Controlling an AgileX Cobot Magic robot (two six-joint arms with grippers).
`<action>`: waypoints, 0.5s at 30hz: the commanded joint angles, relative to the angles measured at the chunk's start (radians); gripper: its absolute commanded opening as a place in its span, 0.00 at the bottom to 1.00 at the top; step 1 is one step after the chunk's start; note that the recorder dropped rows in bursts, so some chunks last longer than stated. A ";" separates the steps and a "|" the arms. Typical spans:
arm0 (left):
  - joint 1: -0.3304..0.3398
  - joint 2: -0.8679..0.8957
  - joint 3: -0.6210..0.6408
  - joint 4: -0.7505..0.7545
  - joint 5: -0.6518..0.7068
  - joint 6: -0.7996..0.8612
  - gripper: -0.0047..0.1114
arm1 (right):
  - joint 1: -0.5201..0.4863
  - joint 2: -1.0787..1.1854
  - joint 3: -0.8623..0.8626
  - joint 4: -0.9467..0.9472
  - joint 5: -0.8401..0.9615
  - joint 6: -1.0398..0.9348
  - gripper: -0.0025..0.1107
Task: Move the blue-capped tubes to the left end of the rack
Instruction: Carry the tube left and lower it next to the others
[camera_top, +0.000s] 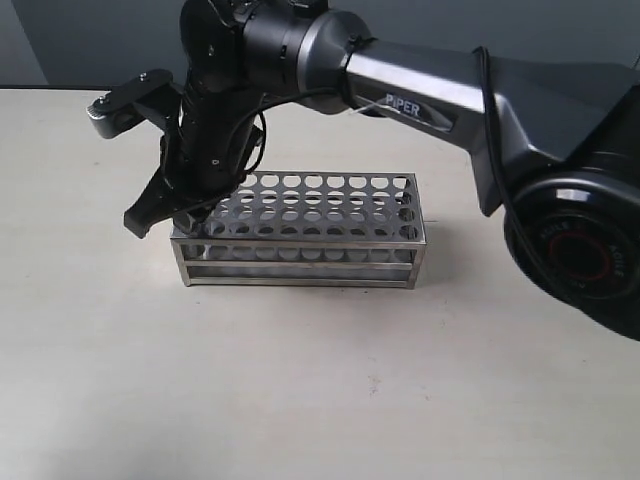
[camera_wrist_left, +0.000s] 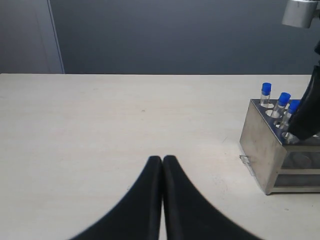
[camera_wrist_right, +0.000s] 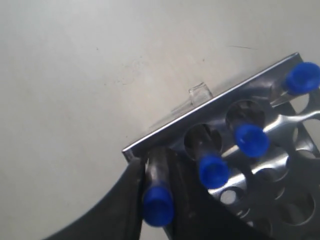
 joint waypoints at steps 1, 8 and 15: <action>-0.006 -0.004 -0.003 -0.001 -0.007 -0.001 0.05 | 0.001 0.028 -0.004 0.034 -0.005 -0.011 0.11; -0.006 -0.004 -0.003 -0.001 -0.007 -0.001 0.05 | 0.001 0.009 -0.004 0.036 0.024 -0.013 0.42; -0.006 -0.004 -0.003 -0.001 -0.007 -0.001 0.05 | 0.001 -0.041 -0.004 0.032 0.076 -0.001 0.43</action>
